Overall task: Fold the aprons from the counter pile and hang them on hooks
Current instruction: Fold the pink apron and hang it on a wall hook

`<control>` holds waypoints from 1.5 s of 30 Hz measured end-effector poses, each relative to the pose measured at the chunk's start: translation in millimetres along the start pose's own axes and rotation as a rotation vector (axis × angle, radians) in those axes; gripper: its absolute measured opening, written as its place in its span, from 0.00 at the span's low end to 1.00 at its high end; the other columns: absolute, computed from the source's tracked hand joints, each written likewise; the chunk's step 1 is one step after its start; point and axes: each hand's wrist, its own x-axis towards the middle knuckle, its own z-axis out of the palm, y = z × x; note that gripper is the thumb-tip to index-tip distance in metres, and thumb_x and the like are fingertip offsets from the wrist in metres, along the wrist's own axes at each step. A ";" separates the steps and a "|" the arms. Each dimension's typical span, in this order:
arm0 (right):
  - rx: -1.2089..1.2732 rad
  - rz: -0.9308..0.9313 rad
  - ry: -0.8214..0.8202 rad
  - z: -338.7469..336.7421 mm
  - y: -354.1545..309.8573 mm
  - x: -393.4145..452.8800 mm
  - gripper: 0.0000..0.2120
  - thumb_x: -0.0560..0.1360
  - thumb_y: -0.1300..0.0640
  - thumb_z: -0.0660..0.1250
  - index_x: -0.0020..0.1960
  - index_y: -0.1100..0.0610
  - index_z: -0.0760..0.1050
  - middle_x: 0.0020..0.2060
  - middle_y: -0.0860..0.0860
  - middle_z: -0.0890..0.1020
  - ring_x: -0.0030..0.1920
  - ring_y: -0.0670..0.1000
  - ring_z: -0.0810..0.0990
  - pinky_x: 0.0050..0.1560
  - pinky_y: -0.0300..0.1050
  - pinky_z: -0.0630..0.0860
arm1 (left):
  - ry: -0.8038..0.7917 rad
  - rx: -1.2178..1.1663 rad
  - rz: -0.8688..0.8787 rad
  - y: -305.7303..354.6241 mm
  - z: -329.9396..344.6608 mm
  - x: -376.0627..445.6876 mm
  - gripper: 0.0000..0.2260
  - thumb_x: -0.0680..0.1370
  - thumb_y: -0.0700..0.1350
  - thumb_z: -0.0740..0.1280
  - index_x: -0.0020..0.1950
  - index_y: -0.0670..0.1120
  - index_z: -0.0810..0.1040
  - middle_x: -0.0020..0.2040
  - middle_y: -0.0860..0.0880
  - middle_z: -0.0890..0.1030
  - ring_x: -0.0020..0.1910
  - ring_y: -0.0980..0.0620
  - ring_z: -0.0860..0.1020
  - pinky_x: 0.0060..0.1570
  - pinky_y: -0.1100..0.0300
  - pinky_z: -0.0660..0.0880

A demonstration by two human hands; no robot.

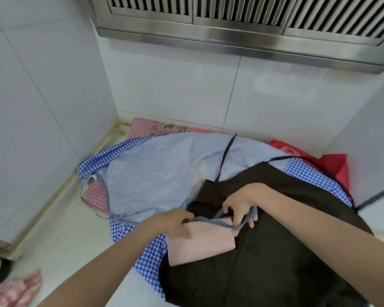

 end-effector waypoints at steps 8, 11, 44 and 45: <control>0.728 -0.157 0.428 30.1 18.0 -24.3 0.21 0.73 0.50 0.71 0.60 0.58 0.71 0.54 0.58 0.81 0.26 0.45 0.78 0.23 0.36 0.71 | 0.262 -0.614 0.136 -3.2 -75.0 -41.4 0.08 0.74 0.45 0.71 0.48 0.46 0.75 0.45 0.50 0.78 0.46 0.53 0.77 0.48 0.58 0.71; 0.921 -0.239 0.570 27.8 12.7 -35.2 0.07 0.75 0.58 0.68 0.48 0.62 0.76 0.45 0.61 0.83 0.19 0.44 0.70 0.19 0.35 0.63 | 0.330 -0.987 0.119 3.8 -95.7 -46.9 0.13 0.73 0.41 0.72 0.55 0.44 0.75 0.52 0.44 0.80 0.49 0.49 0.79 0.51 0.54 0.74; 1.405 -0.659 1.015 -48.6 -12.5 -123.0 0.06 0.75 0.63 0.67 0.52 0.59 0.75 0.44 0.50 0.81 0.44 0.47 0.80 0.41 0.39 0.79 | 0.200 -1.376 0.323 61.1 -131.2 -51.0 0.13 0.75 0.40 0.64 0.59 0.45 0.75 0.49 0.49 0.84 0.46 0.53 0.81 0.45 0.61 0.78; 1.411 -0.667 1.004 -50.0 -7.7 -124.3 0.08 0.74 0.63 0.67 0.53 0.60 0.75 0.44 0.51 0.81 0.44 0.48 0.80 0.42 0.40 0.79 | 0.181 -1.319 0.319 59.4 -133.8 -52.6 0.15 0.74 0.41 0.66 0.60 0.46 0.75 0.50 0.49 0.83 0.48 0.53 0.81 0.47 0.60 0.78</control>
